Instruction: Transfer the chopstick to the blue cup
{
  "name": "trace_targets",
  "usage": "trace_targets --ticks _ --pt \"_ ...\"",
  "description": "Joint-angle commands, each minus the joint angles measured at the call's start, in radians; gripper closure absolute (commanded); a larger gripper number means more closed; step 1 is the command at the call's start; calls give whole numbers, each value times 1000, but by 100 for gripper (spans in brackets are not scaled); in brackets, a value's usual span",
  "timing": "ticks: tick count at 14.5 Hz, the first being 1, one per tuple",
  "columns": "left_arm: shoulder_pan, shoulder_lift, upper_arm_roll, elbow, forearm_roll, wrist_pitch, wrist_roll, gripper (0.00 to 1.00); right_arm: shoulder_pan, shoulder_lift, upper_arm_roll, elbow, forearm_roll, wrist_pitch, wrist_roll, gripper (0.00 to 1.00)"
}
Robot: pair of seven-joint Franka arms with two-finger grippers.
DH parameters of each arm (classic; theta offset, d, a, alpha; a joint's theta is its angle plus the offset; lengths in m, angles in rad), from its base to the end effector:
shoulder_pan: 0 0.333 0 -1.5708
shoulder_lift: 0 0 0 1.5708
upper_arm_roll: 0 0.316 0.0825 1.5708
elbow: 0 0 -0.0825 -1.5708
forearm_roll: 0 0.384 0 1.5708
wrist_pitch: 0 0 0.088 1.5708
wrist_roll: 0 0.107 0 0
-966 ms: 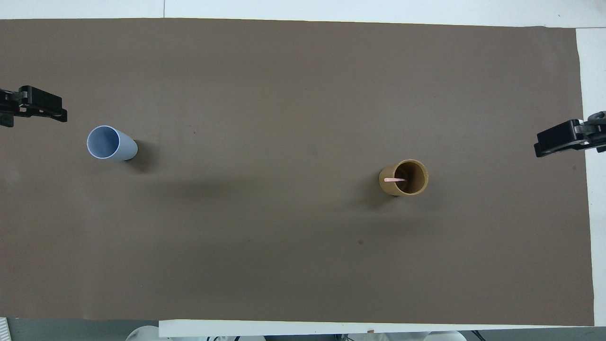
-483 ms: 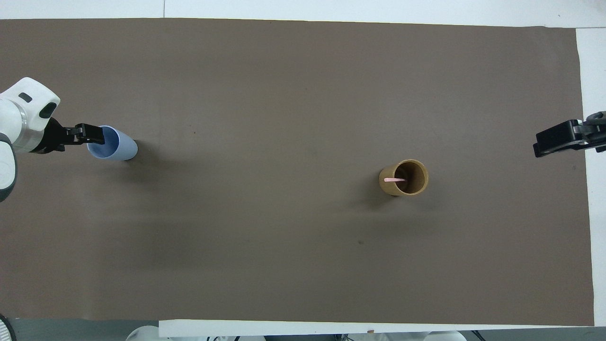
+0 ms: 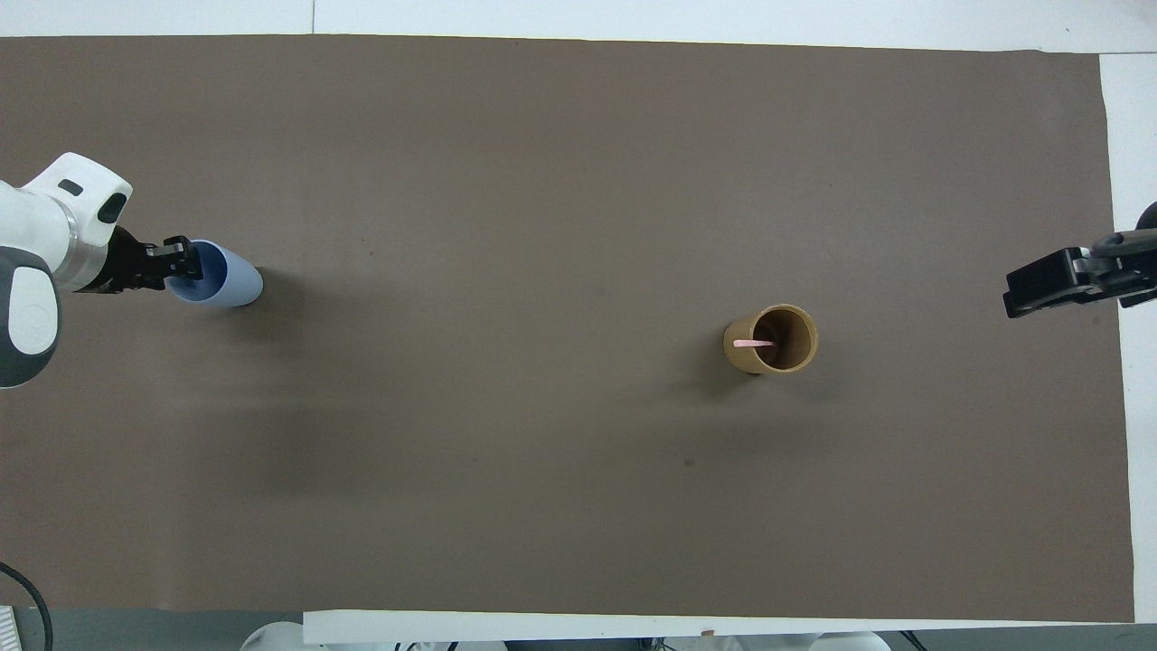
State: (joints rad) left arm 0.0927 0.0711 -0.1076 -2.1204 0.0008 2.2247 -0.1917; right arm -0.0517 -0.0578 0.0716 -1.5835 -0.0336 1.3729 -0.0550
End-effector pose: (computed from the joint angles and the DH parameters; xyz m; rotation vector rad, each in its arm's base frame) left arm 0.5565 -0.0077 0.3823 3.1186 0.2763 0.0512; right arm 0.5147 0.0073 0.6338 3.0957 0.1090 -0.2383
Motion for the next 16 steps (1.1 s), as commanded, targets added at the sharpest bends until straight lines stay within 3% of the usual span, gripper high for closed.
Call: trace_targets --ticks 1,3,5,9,13,16 --pt "-2 1 2 -4 10 23 -28 100 21 -39 5 -71 53 49 -6 1" --pt "-7 3 0 -1 10 21 -31 100 41 -82 5 -182 98 173 50 1" --pt "-54 4 -3 4 10 24 -72 100 149 -80 4 -258 110 262 157 1" --pt "-321 -11 0 30 10 -105 -380 100 231 -73 5 -387 116 434 282 1" --pt "-533 -14 -4 22 8 -27 -653 100 245 36 5 -371 205 446 408 1" --pt "-614 -13 -6 20 4 15 -803 100 225 140 2 -284 312 358 446 1"
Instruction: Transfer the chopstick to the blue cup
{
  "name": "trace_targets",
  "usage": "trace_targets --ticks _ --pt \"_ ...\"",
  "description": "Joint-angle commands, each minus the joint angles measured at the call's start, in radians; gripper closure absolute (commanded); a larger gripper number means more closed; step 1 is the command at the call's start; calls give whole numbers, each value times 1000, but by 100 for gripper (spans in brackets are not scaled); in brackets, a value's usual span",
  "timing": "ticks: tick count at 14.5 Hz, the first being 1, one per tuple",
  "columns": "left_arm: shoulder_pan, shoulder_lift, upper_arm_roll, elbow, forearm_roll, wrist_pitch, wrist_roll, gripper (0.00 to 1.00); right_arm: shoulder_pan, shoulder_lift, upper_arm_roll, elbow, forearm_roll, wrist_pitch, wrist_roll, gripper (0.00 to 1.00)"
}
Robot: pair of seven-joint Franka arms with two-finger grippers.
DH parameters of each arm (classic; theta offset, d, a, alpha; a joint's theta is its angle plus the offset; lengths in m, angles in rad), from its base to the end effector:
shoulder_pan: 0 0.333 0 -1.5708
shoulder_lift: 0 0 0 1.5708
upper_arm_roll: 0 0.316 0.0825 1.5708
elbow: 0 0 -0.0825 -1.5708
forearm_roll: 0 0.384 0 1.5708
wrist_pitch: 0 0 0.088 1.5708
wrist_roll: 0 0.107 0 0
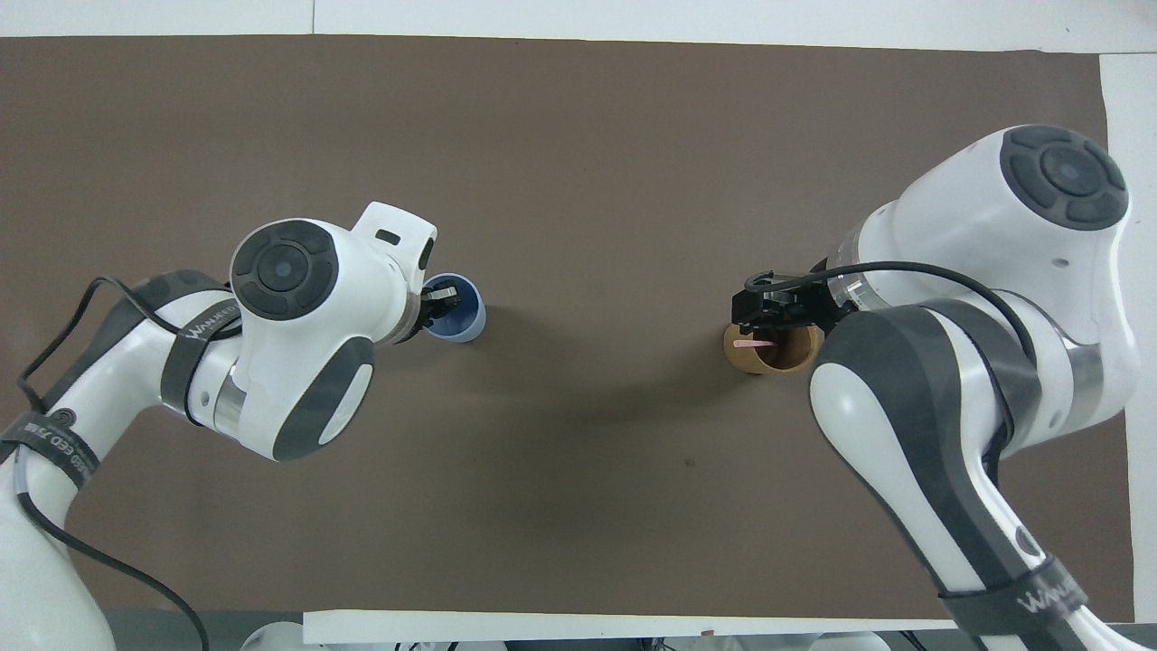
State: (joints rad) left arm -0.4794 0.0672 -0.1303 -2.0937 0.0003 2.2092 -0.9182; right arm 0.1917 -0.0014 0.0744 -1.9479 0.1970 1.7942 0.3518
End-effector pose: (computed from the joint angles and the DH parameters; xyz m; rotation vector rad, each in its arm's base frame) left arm 0.4608 -0.3210 0.3953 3.0644 0.4770 0.0457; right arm 0.5175 0.1583 0.4674 -2.9855 0.2156 0.3036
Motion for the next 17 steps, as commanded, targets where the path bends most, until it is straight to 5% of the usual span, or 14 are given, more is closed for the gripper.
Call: trace_targets --ticks 1,7,10,13,14,17 --pt "-59 -7 18 -11 4 41 -115 99 -31 125 -8 118 134 -97 96 1" --pt "-54 -4 18 -11 4 69 -140 82 -48 158 -5 116 160 -145 185 4" --pt "-53 -4 18 -11 4 67 -134 53 -51 138 -7 68 197 -171 185 13" --pt "-50 0 18 4 4 57 -136 8 -48 127 -7 46 199 -174 185 20" --pt "-54 -4 21 10 4 53 -139 0 -49 127 -7 38 199 -173 185 24" --pt "-13 -21 24 52 4 -7 -131 0 -49 127 -7 43 197 -176 187 37"
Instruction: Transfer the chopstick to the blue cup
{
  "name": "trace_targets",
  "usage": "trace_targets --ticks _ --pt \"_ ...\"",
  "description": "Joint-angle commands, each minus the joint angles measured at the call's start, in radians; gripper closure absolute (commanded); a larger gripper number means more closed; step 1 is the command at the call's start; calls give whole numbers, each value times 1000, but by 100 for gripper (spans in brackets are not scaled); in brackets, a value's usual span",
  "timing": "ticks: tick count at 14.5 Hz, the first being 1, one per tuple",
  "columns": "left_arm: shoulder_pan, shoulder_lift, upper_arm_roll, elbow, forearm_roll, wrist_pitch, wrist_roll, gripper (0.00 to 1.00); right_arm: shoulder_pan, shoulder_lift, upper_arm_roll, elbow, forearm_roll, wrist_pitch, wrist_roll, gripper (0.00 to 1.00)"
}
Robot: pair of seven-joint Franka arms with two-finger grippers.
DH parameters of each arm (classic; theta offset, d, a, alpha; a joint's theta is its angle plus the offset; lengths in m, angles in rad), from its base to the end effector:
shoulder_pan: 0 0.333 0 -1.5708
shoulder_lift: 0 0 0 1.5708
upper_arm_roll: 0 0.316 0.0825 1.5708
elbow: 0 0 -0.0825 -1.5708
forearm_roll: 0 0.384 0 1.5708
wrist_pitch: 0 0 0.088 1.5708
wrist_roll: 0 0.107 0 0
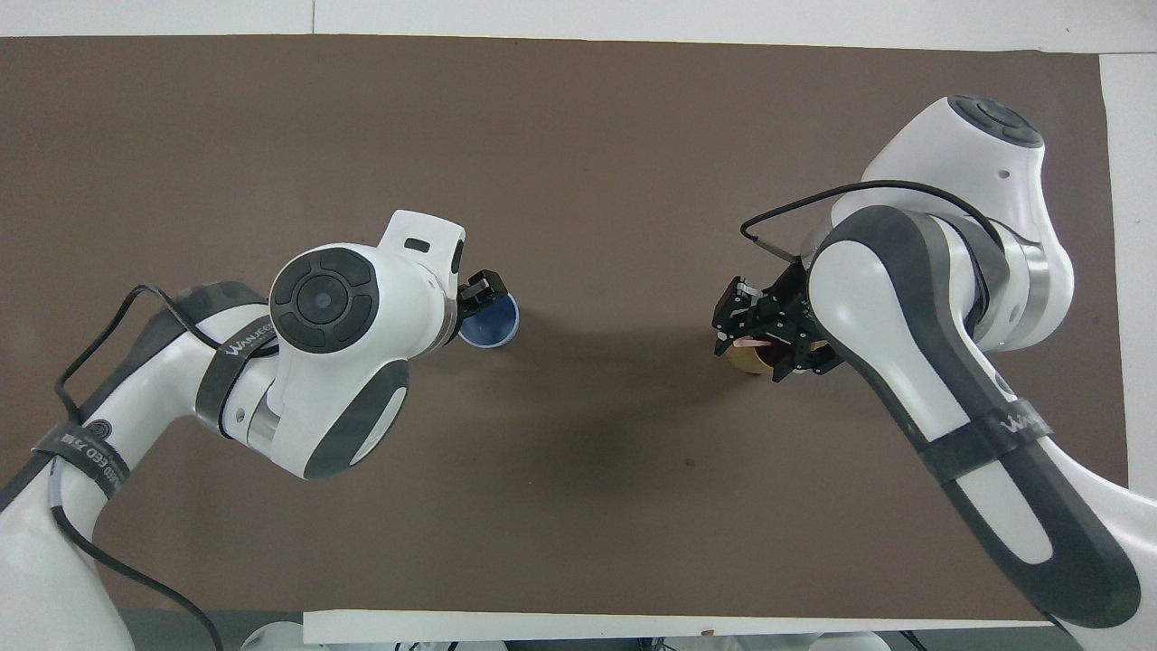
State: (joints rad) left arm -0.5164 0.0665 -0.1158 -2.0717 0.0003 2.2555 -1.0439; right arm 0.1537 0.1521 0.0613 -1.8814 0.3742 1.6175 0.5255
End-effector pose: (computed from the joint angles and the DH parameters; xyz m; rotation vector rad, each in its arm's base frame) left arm 0.4614 -0.3370 0.4103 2.9826 0.6236 0.1117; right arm 0.5299 0.1530 0.4087 -2.7864 0.5746 0.7572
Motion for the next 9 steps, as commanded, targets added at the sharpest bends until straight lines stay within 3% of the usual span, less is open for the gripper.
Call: trace_targets --ticks 1,5,7,8,9 --pt "47 -33 10 72 12 -127 2 0 -13 -26 6 -19 22 -2 13 41" --pt "237 -71 10 234 12 -429 362 0 -16 -25 6 -18 41 -7 13 67" --pt "349 -90 13 312 12 -525 555 0 -29 -25 6 -12 48 -21 13 93" --pt "404 -88 13 367 10 -581 658 0 -34 -25 6 -12 48 -27 13 100" --pt "454 -83 13 408 9 -630 764 0 -40 -23 6 -10 48 -31 13 100"
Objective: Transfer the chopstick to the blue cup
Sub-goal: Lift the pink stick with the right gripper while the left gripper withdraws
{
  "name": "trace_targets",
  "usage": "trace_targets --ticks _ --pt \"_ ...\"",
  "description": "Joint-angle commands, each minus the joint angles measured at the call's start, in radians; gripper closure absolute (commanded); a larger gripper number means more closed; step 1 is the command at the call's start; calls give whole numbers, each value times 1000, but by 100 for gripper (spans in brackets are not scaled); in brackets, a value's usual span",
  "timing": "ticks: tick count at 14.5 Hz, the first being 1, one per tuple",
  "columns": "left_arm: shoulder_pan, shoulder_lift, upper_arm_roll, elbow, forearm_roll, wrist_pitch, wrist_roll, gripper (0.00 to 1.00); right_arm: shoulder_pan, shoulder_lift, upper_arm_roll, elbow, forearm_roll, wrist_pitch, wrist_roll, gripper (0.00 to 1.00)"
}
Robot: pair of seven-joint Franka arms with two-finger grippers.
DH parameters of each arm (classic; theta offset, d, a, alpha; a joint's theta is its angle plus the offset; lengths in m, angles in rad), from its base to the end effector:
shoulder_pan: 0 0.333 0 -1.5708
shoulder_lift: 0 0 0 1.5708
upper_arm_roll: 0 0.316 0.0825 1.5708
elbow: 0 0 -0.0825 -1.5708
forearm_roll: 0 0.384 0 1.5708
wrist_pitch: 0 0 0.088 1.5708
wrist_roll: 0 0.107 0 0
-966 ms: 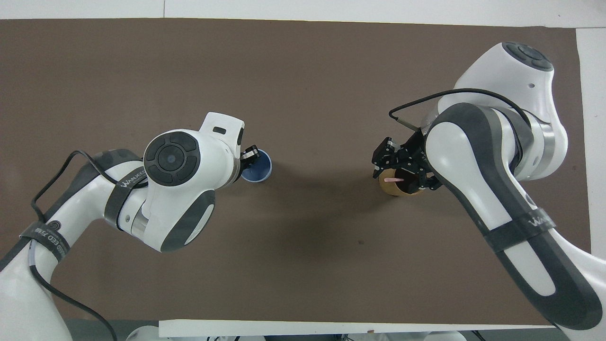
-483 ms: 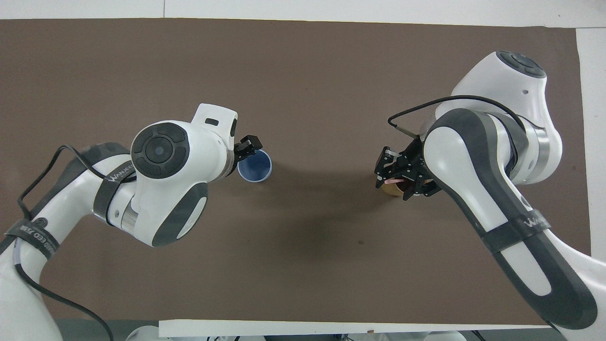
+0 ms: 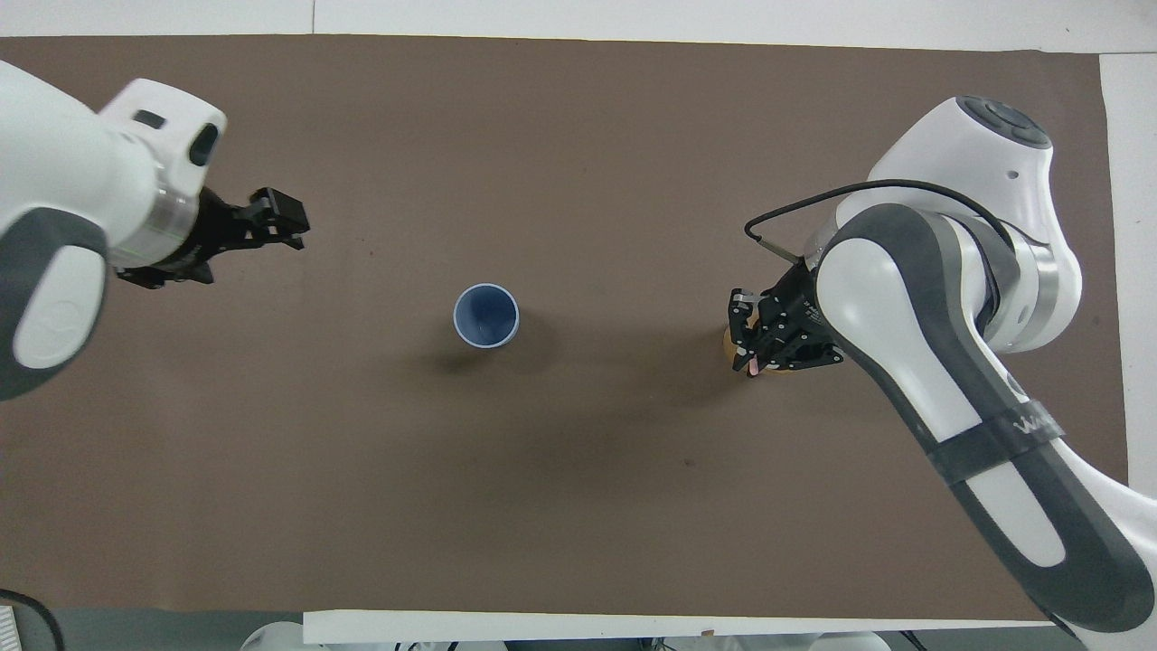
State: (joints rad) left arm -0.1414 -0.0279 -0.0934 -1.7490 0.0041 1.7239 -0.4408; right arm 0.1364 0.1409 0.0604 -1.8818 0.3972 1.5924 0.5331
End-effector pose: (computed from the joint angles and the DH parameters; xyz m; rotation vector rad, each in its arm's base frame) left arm 0.5388 -0.1291 0.5684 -3.1197 -0.3215 -0.0074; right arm 0.5282 0.1457 0.4147 -2.7530 0.6035 0.7809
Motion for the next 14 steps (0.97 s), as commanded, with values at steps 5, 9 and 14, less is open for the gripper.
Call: trace_targets --ticks 5,9,14 --pt "174 16 -8 135 -6 -138 353 0 -67 -1 6 124 23 -147 48 100" --pt "171 14 -8 134 -6 -141 353 0 -109 -7 7 289 47 -307 77 100" --pt "166 6 -11 135 7 -161 424 0 -4 72 24 558 251 -267 475 100"
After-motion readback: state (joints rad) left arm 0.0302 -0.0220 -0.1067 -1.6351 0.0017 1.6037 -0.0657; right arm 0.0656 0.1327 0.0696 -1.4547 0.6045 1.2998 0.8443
